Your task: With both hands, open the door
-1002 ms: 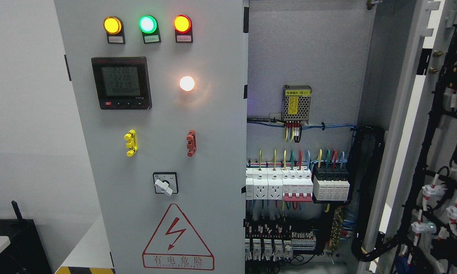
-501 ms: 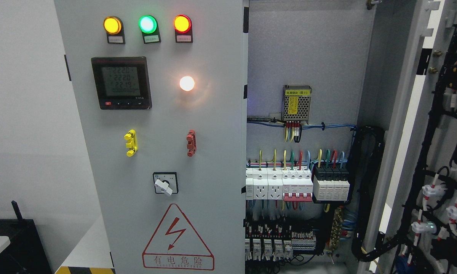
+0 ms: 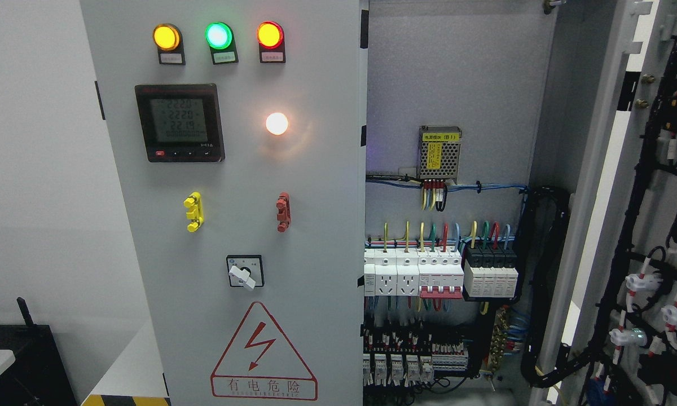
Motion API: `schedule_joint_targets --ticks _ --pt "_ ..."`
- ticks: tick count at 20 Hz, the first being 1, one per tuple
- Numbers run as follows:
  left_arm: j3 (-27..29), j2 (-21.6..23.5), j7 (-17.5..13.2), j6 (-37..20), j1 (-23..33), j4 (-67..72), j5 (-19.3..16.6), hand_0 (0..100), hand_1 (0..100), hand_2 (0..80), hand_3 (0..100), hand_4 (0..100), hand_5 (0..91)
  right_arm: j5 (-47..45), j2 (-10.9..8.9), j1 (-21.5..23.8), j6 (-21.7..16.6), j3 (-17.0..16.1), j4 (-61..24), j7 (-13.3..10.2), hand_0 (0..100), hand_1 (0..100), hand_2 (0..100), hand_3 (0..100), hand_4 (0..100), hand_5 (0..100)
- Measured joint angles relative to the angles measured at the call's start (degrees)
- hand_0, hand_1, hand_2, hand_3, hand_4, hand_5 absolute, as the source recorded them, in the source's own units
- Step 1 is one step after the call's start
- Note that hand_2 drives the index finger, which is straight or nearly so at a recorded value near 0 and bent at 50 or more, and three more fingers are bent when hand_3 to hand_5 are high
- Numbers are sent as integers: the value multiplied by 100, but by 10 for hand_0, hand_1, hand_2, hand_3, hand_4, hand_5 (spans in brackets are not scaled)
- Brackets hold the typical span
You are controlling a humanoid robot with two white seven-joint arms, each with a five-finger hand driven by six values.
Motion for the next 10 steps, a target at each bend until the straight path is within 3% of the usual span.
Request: schedule_joint_targets --ticks 10 --pt "-3 -1 0 2 0 0 -1 0 0 0 0 0 0 -24 87 -715 -413 -153 -290 -6 382 0 0 0 0 0"
